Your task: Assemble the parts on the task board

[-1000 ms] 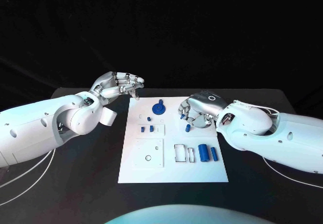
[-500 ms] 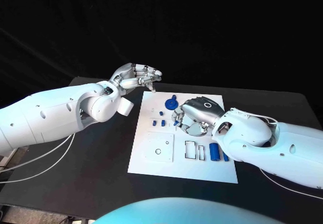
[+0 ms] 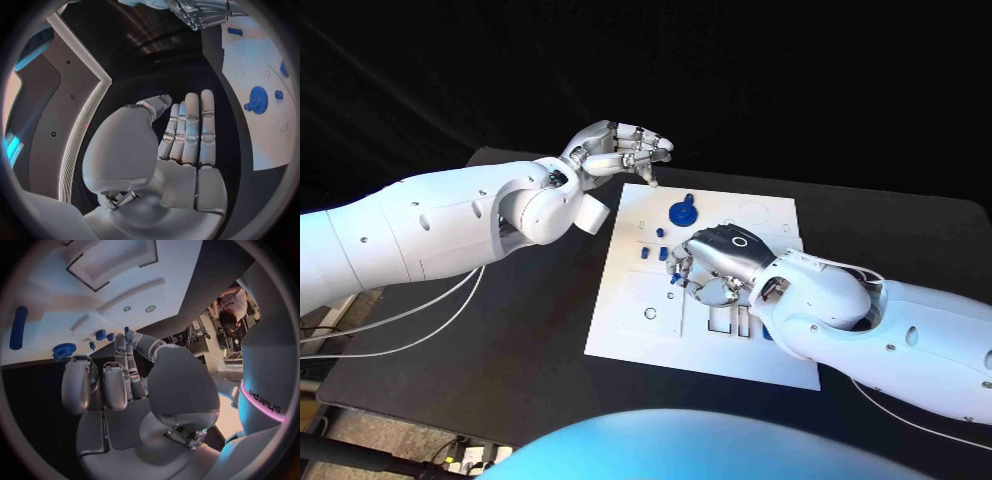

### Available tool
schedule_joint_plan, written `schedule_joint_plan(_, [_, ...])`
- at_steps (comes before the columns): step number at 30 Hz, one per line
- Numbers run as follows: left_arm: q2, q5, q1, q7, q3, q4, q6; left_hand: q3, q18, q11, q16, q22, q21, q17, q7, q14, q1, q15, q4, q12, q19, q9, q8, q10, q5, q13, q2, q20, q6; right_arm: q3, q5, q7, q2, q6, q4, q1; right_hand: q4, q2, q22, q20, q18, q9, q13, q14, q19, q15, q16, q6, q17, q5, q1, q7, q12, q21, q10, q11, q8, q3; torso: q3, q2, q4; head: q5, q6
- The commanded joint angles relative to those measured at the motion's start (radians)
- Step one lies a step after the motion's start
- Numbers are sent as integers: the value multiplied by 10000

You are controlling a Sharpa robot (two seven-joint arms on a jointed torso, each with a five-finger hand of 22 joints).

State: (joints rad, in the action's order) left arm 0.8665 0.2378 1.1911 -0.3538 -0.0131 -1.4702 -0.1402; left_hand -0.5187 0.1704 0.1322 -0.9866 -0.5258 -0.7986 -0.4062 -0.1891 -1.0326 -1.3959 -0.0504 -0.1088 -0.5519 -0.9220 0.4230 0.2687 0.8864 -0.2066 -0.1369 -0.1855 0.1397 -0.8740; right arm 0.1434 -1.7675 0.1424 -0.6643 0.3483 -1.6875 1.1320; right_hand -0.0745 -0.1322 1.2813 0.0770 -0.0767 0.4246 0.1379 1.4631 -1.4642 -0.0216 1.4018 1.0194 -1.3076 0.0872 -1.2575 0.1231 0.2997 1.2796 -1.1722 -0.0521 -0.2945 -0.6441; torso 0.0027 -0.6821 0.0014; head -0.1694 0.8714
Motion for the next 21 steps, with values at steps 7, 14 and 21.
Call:
schedule_joint_plan(7, [-9, -8, 14, -55, -7, -15, 120, -5, 112, -21, 50, 19, 40, -16, -26, 31, 104, -62, 48, 48, -11, 16, -53, -76, -18, 15, 25, 89, 31, 41, 1, -71, 95, -259, 165, -134, 38, 32, -9, -82, 83, 14, 20, 542, -204, -63, 0, -27, -3, 34, 87, 17, -60, -57, -10, -16, -39, 15, 12, 2, -28, -69, 13])
schedule_joint_plan(14, [-2, -18, 15, -45, -7, -39, 138, -5, 112, -21, 50, 19, 40, -16, -26, 31, 104, -62, 48, 48, -11, 16, -53, -76, -18, 15, 25, 89, 31, 72, -3, -70, 184, -269, 322, -215, 38, 32, -9, -82, 83, 14, 20, 542, -204, -63, 0, -27, -3, 34, 87, 17, -60, -57, -10, -16, -39, 15, 21, -8, -18, -55, 13])
schedule_joint_plan(21, [2, -20, 16, -40, -7, -51, 154, -1, 113, -19, 48, 23, 47, -21, -25, 38, 109, -66, 48, 49, -7, 24, -53, -79, -22, 16, 30, 94, 30, 86, -15, -70, 290, -266, 452, -278, 47, 39, -7, -80, 84, 17, 27, 544, -202, -59, 7, -36, -13, 46, 98, 21, -69, -56, -7, -21, -35, 15, 17, -9, -8, -46, 13])
